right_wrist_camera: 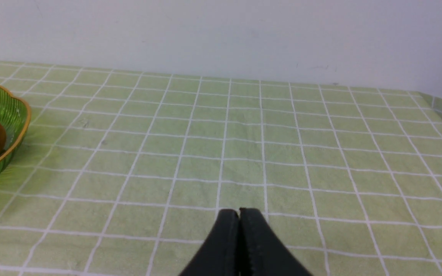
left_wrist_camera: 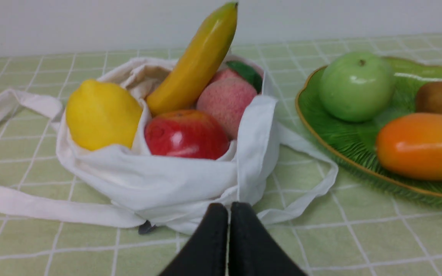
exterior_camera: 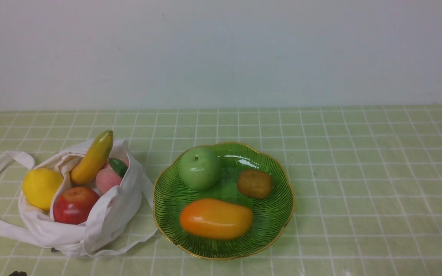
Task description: Take the fruit out of the bag on the green coffee tablecloth and place them on the plate.
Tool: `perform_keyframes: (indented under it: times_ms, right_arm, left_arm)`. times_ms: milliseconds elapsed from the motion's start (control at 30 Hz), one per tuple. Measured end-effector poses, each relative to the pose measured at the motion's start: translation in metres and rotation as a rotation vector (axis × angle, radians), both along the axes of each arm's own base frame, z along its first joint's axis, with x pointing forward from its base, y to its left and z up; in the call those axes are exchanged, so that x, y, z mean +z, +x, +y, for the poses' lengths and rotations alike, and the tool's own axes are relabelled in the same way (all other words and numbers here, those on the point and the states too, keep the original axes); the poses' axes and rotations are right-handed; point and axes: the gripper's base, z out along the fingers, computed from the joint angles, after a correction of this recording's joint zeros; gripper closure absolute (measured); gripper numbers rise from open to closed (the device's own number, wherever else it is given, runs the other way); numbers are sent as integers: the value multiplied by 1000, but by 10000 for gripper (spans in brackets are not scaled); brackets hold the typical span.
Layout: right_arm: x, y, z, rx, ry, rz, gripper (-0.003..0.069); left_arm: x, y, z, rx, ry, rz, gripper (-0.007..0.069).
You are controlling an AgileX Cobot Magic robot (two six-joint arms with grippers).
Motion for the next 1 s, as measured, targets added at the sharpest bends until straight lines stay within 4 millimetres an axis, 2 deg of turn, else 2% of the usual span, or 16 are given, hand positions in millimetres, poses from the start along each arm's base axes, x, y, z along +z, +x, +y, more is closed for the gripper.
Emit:
perform_keyframes:
  times_ms: [1000]
  right_arm:
    - [0, 0, 0, 0, 0, 0, 671]
  left_arm:
    - [-3, 0, 2, 9, 42, 8, 632]
